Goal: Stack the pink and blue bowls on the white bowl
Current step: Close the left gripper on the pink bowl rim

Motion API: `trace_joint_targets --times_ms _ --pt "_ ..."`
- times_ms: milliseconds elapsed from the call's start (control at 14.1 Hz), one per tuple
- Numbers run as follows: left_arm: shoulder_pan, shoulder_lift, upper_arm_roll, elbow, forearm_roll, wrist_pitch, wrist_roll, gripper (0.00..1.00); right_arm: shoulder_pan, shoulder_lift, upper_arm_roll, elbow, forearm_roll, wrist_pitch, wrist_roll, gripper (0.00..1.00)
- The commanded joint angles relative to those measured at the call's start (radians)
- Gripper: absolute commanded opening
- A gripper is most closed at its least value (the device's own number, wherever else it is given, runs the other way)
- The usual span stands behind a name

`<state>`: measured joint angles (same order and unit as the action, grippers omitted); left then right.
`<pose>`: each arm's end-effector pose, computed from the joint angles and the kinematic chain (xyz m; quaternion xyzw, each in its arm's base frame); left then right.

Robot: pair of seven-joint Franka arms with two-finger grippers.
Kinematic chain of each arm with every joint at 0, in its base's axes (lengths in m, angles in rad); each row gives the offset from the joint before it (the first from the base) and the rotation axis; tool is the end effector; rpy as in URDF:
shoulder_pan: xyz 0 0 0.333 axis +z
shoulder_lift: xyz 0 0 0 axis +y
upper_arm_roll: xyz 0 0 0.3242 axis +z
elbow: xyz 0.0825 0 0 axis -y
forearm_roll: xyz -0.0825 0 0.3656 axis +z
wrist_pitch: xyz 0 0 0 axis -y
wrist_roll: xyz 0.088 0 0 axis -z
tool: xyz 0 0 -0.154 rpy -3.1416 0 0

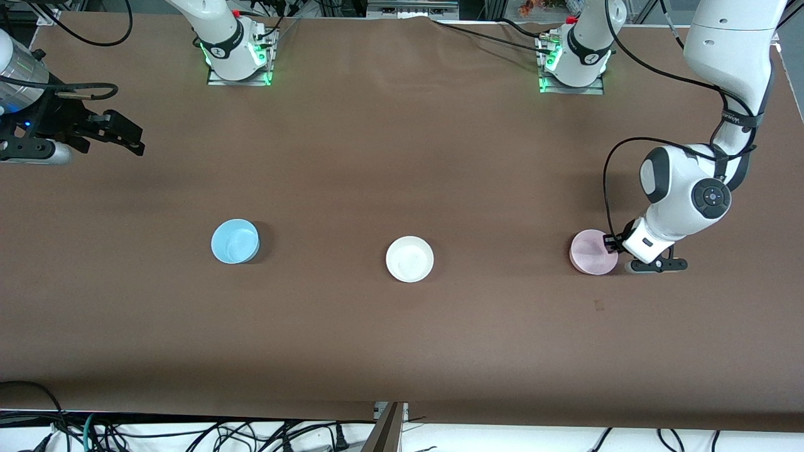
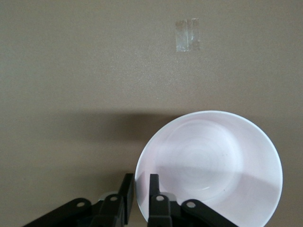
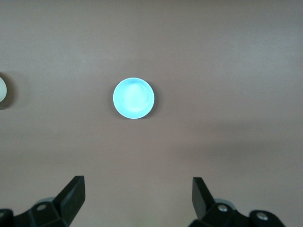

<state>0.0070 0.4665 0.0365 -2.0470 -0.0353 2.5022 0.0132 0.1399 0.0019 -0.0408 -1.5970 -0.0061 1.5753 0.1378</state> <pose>0.5869 0.0250 0.1833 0.9996 0.0275 -0.0053 0.0024 0.5327 0.0520 0.5732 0.9997 -0.0193 -0.0114 0.0045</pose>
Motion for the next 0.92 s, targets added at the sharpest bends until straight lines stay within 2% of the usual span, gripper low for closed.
trace_joint_targets --times_ms 0,284,851 --pt "-0.004 -0.012 0.000 -0.002 0.023 0.001 0.008 0.14 0.000 0.003 0.001 0.019 -0.006 -0.015 -0.001 1.00" --pt "-0.006 -0.008 0.000 -0.001 0.023 0.001 0.008 0.00 0.000 0.003 0.001 0.019 -0.006 -0.015 -0.003 1.00" --pt "-0.019 -0.008 -0.004 0.024 0.011 0.000 -0.010 0.00 0.000 0.003 0.001 0.019 -0.006 -0.015 -0.001 1.00"
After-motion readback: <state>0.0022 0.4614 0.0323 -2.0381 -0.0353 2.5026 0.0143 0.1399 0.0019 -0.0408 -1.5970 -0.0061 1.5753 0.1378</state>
